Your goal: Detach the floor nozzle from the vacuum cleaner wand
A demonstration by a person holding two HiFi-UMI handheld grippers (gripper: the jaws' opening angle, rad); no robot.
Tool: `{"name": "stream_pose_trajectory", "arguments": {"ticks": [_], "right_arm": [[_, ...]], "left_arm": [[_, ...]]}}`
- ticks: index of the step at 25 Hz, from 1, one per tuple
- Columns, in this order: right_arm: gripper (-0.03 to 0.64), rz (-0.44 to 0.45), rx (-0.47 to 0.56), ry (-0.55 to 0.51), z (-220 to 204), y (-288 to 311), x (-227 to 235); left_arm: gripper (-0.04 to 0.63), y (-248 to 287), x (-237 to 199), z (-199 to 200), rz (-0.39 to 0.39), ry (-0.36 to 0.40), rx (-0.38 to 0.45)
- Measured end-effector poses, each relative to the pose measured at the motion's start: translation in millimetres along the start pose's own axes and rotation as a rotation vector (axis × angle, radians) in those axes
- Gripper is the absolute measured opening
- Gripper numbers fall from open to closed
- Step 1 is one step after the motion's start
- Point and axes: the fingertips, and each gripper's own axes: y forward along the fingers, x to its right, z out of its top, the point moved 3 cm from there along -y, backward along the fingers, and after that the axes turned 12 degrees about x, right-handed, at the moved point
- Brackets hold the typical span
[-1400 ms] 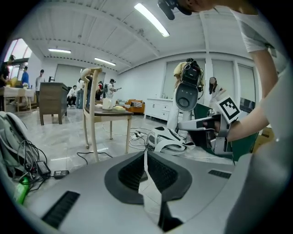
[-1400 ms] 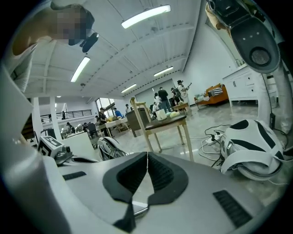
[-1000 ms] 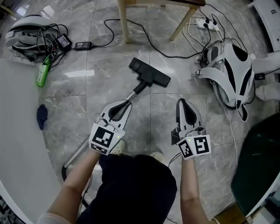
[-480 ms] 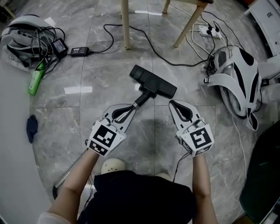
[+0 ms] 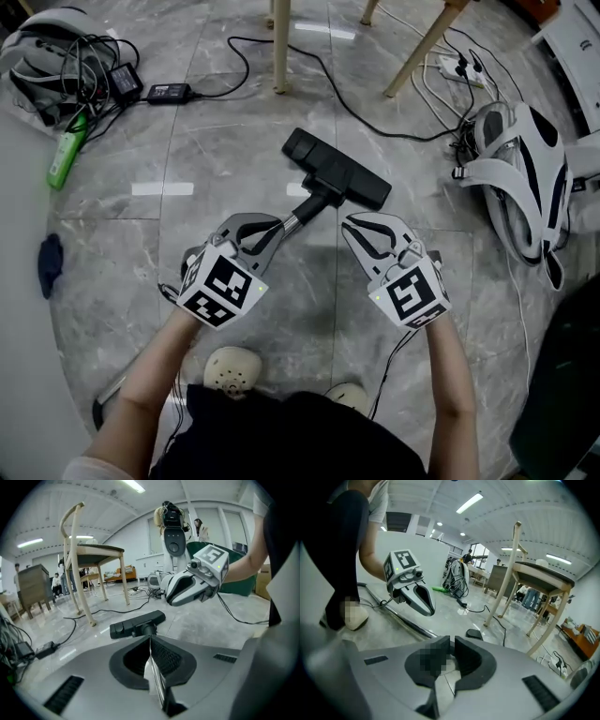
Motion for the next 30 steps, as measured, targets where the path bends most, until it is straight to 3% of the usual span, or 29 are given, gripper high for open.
{"name": "stream_pose_trajectory", "arguments": {"ticks": [5, 8, 10, 12, 16, 18, 21, 23, 26, 30], "right_arm": [[0.021, 0.115, -0.141, -0.170, -33.3, 29.8, -7.3], [0.048, 0.168, -0.176, -0.302, -38.3, 38.0, -6.1], [0.121, 0.199, -0.203, -0.380, -40.9, 43.7, -3.4], [0.167, 0.225, -0.236, -0.446, -44.3, 49.9, -0.6], [0.186, 0.273, -0.298, -0.652, -51.2, 63.6, -3.7], [0.186, 0.292, -0.321, -0.751, -56.6, 71.4, -11.2], [0.186, 0.268, -0.364, -0.831, -66.9, 86.1, -15.6], [0.186, 0.243, -0.409, -0.847, -72.6, 95.6, -13.6], [0.186, 0.270, -0.440, -0.909, -73.3, 105.3, -16.1], [0.184, 0.299, -0.360, -1.028, -64.5, 106.0, -24.5]], "left_arm": [[0.012, 14.3, -15.1, -16.0, -0.021, -0.055, -0.046], [0.027, 20.0, -14.5, -18.6, -0.085, -0.107, -0.067], [0.161, 21.3, -7.7, -23.5, -0.149, -0.154, -0.098], [0.209, 20.5, -1.8, -31.2, -0.176, -0.177, -0.134], [0.210, 20.0, 9.7, -63.0, -0.201, -0.142, -0.272], [0.210, 21.1, 14.4, -78.7, -0.211, -0.170, -0.327], [0.210, 23.0, 18.2, -97.9, -0.217, -0.210, -0.387], [0.209, 24.5, 21.9, -104.3, -0.224, -0.184, -0.422], [0.196, 26.4, 23.9, -106.0, -0.208, -0.153, -0.428], [0.181, 23.3, 25.5, -98.5, -0.216, -0.214, -0.365]]}}
